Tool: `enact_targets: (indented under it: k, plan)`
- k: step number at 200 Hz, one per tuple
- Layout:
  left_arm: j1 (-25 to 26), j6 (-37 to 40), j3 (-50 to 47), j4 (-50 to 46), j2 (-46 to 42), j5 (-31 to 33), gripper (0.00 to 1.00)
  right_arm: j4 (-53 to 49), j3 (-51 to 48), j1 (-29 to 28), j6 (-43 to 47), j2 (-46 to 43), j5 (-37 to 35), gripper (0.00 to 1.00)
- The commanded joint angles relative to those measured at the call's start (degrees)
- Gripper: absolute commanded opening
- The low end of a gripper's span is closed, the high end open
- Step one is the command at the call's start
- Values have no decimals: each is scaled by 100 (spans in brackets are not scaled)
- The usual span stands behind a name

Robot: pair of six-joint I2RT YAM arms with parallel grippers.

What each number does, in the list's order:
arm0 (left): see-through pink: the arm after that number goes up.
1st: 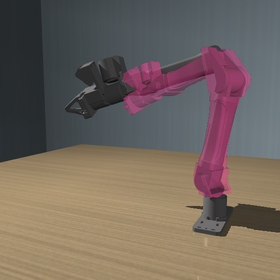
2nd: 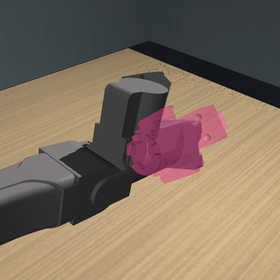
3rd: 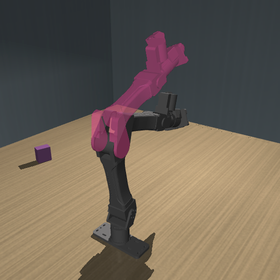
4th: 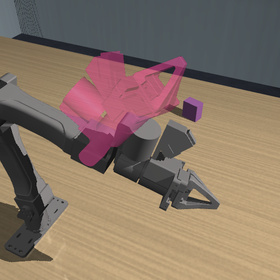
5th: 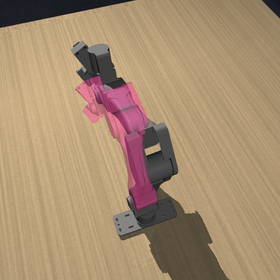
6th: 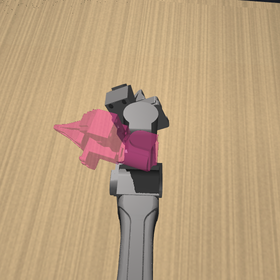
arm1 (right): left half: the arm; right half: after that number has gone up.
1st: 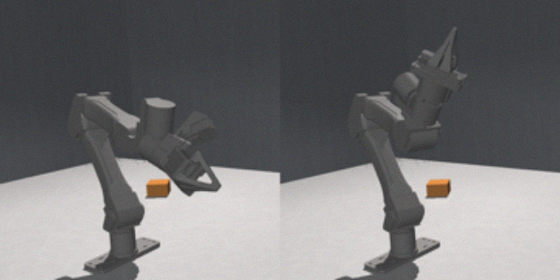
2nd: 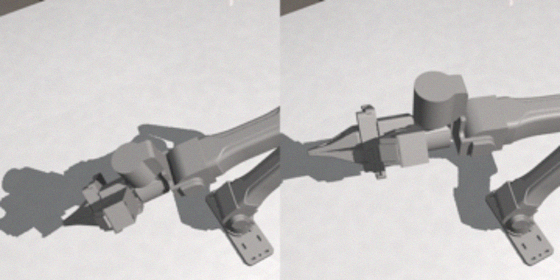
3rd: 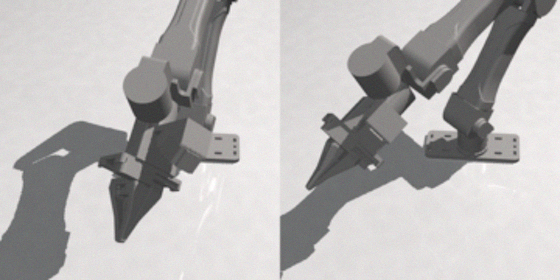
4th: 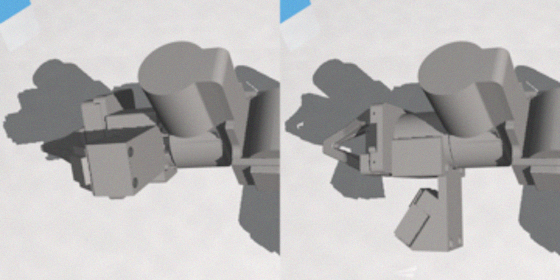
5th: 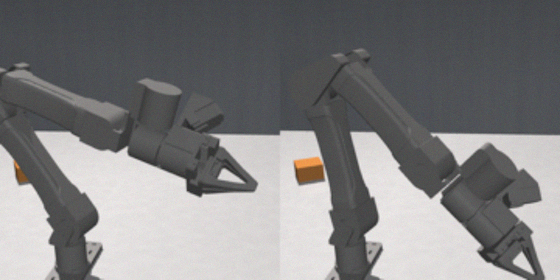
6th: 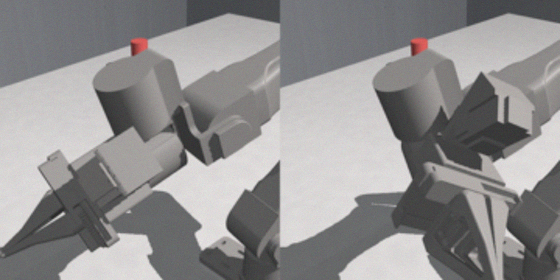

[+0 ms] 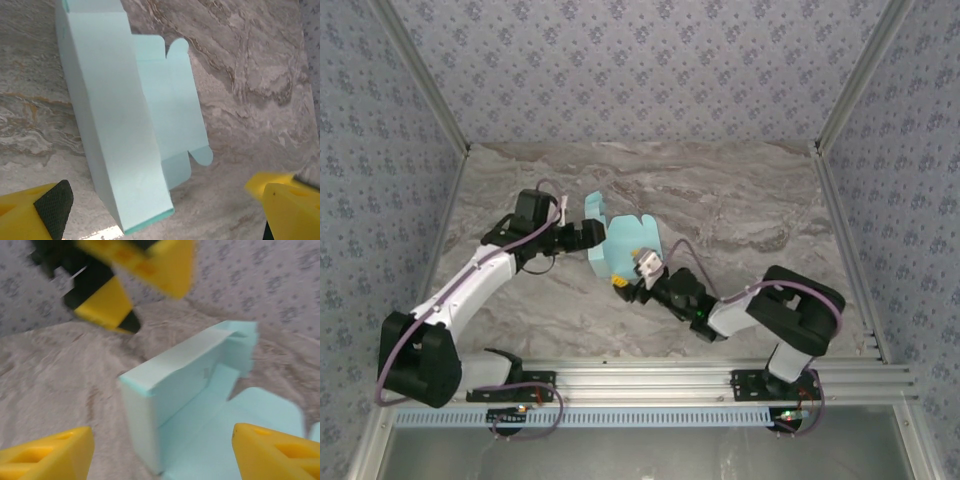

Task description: Fold the paper box

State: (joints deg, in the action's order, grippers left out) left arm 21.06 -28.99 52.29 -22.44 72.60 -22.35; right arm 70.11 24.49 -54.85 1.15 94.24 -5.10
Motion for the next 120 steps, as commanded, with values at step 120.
enact_targets:
  k: [120]
  plan:
    - [1203, 190, 1134, -1683, 1709, 1996, 91, -1111, -251, 1912, -149, -1592, 1333, 74]
